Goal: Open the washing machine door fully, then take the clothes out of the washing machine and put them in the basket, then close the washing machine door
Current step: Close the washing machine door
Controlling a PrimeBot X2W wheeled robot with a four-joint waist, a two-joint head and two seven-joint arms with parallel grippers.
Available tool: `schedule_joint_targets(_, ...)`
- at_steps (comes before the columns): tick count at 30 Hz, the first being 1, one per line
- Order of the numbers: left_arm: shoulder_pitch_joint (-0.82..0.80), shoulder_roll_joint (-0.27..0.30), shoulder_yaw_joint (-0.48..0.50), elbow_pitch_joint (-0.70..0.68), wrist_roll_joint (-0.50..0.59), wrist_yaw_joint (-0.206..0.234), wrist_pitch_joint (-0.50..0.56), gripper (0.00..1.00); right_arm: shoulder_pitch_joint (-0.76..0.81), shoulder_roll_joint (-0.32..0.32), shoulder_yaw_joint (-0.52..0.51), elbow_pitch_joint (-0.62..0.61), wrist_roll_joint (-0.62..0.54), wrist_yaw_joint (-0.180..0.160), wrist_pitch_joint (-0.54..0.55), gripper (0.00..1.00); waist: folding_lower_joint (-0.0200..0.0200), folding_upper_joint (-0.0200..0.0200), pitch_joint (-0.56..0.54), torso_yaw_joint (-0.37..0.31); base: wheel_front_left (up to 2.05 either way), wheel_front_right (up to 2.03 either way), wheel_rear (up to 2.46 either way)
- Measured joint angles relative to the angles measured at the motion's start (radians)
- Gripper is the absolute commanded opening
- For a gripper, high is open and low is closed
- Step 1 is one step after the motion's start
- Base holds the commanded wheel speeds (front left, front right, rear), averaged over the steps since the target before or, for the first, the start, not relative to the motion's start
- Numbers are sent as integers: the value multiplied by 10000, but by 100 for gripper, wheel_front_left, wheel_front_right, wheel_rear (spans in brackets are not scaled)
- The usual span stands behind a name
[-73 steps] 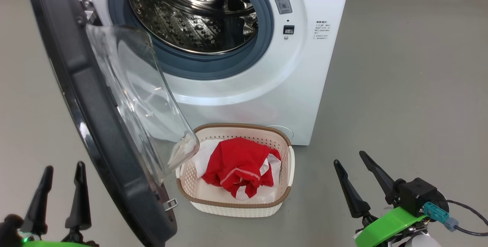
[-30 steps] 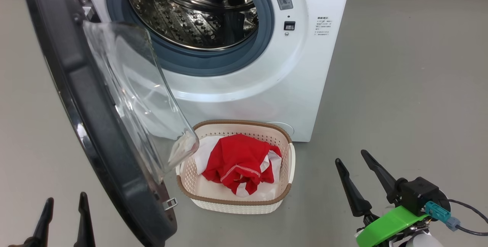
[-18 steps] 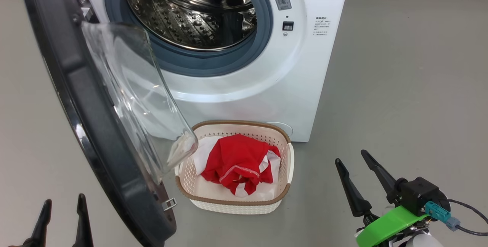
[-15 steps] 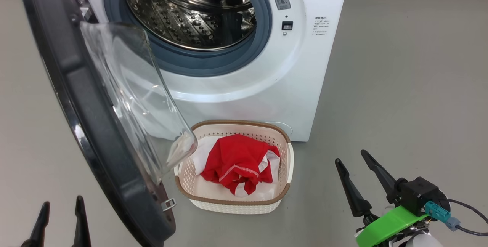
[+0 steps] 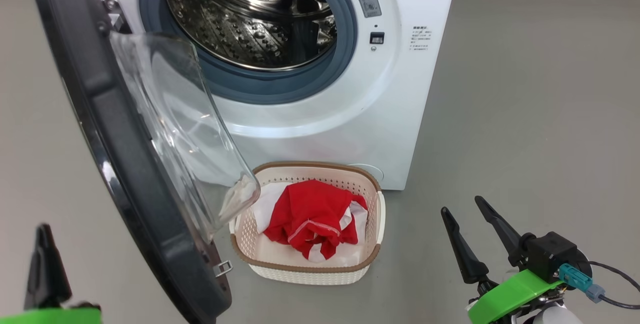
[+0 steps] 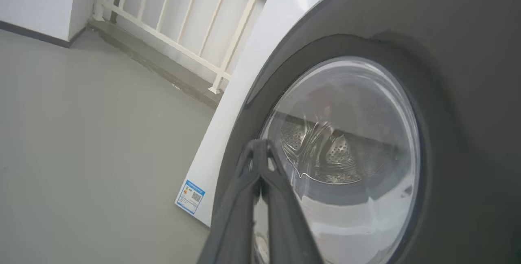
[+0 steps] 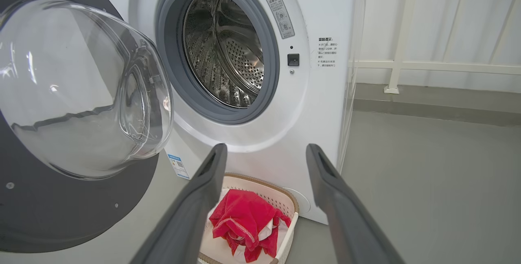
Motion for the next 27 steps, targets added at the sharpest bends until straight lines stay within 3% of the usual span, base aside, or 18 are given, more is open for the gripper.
schedule_joint_targets(5, -269, -10, -27, -1014, -3093, 412, 1198, 0, 5, 13, 2, 0, 0, 0, 0, 100, 0, 0, -107, -7, 0, 0, 0)
schedule_joint_targets(10, -552, -38, -4, -2320, -5979, 1553, 2692, 0, 28, 10, -4, -2, 0, 0, 0, 100, 0, 0, -111, -27, 0, 0, 0)
schedule_joint_targets(15, -606, -40, 15, -3430, -7651, 2780, 4027, 0, 57, 15, 6, -2, 0, 0, 0, 100, 0, 0, -82, -98, 0, 0, 0)
schedule_joint_targets(19, -775, -40, 84, -3969, -8629, 3515, 4479, 0, 57, 15, 46, -4, 0, 0, 0, 100, 0, 0, -38, -228, 0, 0, 0)
schedule_joint_targets(23, -830, -42, 65, -4464, -8878, 3946, 4790, 0, 56, 17, 50, -6, 0, 0, 0, 100, 0, 0, 0, -431, 0, 0, 0)
schedule_joint_targets(27, -829, -38, -10, -4730, -9030, 4082, 4905, 0, 56, 19, 44, -12, 0, 0, 0, 100, 0, 0, 43, -686, 0, 0, 0)
